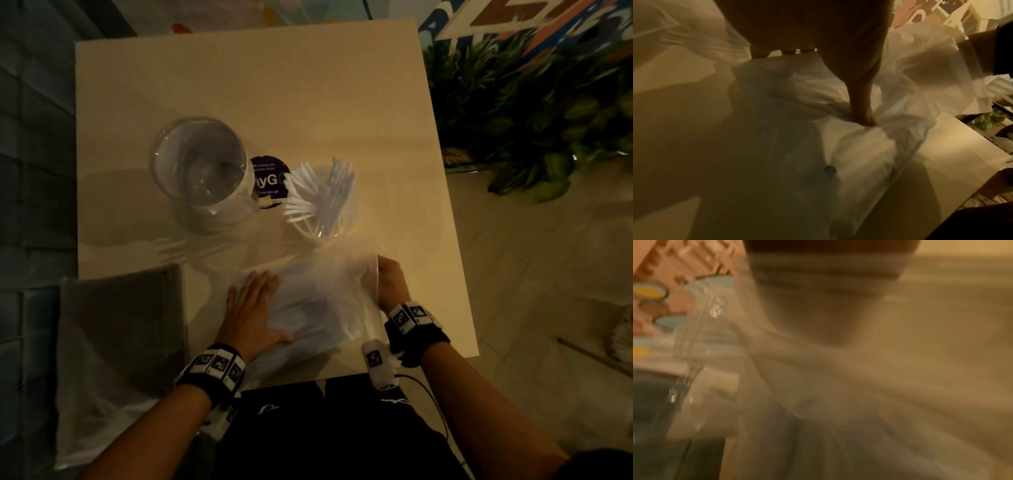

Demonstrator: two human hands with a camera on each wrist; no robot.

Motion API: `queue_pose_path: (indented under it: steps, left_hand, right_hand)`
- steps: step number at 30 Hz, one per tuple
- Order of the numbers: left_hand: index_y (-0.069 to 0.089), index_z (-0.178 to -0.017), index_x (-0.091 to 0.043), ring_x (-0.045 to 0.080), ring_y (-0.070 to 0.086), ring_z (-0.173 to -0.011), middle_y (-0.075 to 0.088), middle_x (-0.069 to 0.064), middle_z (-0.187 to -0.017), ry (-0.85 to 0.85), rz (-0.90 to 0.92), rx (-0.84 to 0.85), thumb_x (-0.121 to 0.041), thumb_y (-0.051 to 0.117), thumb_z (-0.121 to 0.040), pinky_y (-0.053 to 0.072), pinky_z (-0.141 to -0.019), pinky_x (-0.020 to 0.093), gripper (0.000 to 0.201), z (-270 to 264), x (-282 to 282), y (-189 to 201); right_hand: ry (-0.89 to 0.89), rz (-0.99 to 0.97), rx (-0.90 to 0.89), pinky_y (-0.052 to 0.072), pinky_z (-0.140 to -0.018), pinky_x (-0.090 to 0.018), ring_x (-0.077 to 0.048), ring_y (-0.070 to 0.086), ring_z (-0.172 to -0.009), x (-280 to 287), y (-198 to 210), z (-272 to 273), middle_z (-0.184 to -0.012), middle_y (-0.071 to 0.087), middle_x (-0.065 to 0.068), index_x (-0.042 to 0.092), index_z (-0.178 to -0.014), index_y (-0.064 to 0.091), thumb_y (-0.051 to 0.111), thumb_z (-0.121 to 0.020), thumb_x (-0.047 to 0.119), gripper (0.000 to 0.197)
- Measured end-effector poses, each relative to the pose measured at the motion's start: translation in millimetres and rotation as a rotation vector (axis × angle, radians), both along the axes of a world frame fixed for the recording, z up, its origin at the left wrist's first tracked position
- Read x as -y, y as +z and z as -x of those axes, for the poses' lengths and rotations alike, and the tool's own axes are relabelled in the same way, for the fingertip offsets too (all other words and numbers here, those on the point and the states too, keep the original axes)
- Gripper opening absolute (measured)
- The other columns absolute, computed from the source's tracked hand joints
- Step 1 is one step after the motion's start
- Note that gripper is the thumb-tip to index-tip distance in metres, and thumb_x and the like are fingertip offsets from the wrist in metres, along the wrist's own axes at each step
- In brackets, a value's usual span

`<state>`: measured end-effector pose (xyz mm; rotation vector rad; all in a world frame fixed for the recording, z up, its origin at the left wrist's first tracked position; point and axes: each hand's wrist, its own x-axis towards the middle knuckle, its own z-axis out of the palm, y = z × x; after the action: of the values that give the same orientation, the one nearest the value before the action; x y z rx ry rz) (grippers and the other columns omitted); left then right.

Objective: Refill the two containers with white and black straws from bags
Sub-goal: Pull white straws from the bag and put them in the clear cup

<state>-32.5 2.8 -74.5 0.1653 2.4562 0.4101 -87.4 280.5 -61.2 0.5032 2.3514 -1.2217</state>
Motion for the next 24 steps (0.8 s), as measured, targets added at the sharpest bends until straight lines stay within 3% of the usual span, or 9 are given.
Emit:
queue_pose_path:
  steps: [3,5,9,11,14,16,18,22,24]
  left_hand:
    - [0.004,-0.155,-0.031,0.016,-0.008,-0.150,-0.003,-0.007,-0.164,-0.006,-0.002,-0.001,-0.073,0.073,-0.059,0.000,-0.119,0.050,0.125,-0.2,-0.1,-2.2]
    - [0.005,-0.155,-0.031,0.015,-0.008,-0.150,-0.002,-0.006,-0.164,-0.002,-0.016,-0.003,-0.072,0.073,-0.059,0.000,-0.120,0.049,0.124,-0.3,-0.3,-2.7]
    - [0.002,-0.155,-0.030,0.015,-0.009,-0.150,-0.004,-0.006,-0.164,-0.015,-0.019,0.005,-0.066,0.073,-0.064,-0.002,-0.120,0.046,0.121,0.3,-0.9,-1.7]
    - [0.002,-0.155,-0.030,0.015,-0.007,-0.150,-0.003,-0.005,-0.164,-0.016,-0.017,-0.002,-0.063,0.074,-0.065,-0.001,-0.121,0.046,0.120,1.1,-0.5,-2.9]
    - [0.006,-0.155,-0.028,0.016,-0.005,-0.151,0.001,-0.004,-0.164,-0.004,-0.028,-0.014,-0.061,0.077,-0.063,0.002,-0.121,0.047,0.121,1.3,0.1,-5.4]
    - [0.006,-0.155,-0.028,0.016,-0.005,-0.151,0.000,-0.004,-0.164,-0.007,-0.024,-0.014,-0.062,0.077,-0.062,0.002,-0.121,0.047,0.122,0.4,0.1,-6.4]
    - [0.007,-0.155,-0.028,0.016,-0.005,-0.151,0.000,-0.004,-0.164,-0.002,-0.029,-0.017,-0.062,0.078,-0.061,0.002,-0.121,0.047,0.123,-0.3,0.0,-7.2]
    - [0.004,-0.155,-0.028,0.017,-0.005,-0.151,-0.001,-0.003,-0.164,-0.010,-0.029,-0.023,-0.063,0.076,-0.064,0.001,-0.122,0.047,0.121,-1.3,-0.7,-8.0]
    - [0.005,-0.155,-0.027,0.017,-0.004,-0.151,0.000,-0.003,-0.164,-0.016,-0.022,-0.031,-0.064,0.074,-0.065,0.001,-0.121,0.046,0.119,-1.6,-1.0,-8.0]
  right_hand:
    - [-0.159,0.152,-0.078,0.051,-0.073,-0.028,-0.013,0.063,-0.086,-2.9,5.8,-3.8,-0.096,0.073,-0.002,0.022,-0.096,0.071,0.073,-0.085,0.002,0.023]
    - [-0.040,0.119,-0.031,0.047,-0.078,-0.026,-0.013,0.060,-0.095,2.4,8.5,-3.8,-0.105,0.067,0.001,0.018,-0.110,0.069,0.071,-0.089,0.007,0.023]
    - [0.300,-0.089,0.173,0.039,-0.096,-0.030,-0.020,0.053,-0.114,15.1,0.1,-4.8,-0.133,0.058,-0.019,-0.003,-0.132,0.055,0.054,-0.101,0.013,0.035]
    - [0.198,-0.050,0.135,0.041,-0.088,-0.030,-0.021,0.054,-0.103,20.7,1.5,-3.0,-0.127,0.062,-0.020,-0.004,-0.124,0.061,0.054,-0.101,0.013,0.030]
    - [-0.167,0.137,-0.054,0.048,-0.075,-0.035,-0.020,0.060,-0.091,20.8,7.4,-0.9,-0.100,0.069,-0.009,0.004,-0.103,0.071,0.066,-0.091,0.002,0.014]
    - [-0.352,0.269,-0.091,0.055,-0.077,-0.043,-0.024,0.066,-0.089,16.5,8.3,-0.5,-0.097,0.072,-0.016,0.013,-0.098,0.071,0.066,-0.085,-0.004,0.021]
    - [-0.376,0.387,-0.101,0.056,-0.081,-0.045,-0.025,0.066,-0.091,12.9,9.0,-1.7,-0.103,0.070,-0.023,0.017,-0.101,0.072,0.066,-0.085,-0.004,0.027]
    - [-0.259,0.411,-0.071,0.057,-0.089,-0.038,-0.020,0.069,-0.102,23.7,16.7,-3.4,-0.108,0.074,-0.003,0.020,-0.106,0.072,0.075,-0.087,0.008,0.023]
    - [-0.169,0.365,-0.063,0.053,-0.095,-0.036,-0.020,0.066,-0.108,35.2,14.3,-1.5,-0.113,0.070,-0.005,0.018,-0.109,0.070,0.073,-0.089,0.011,0.021]
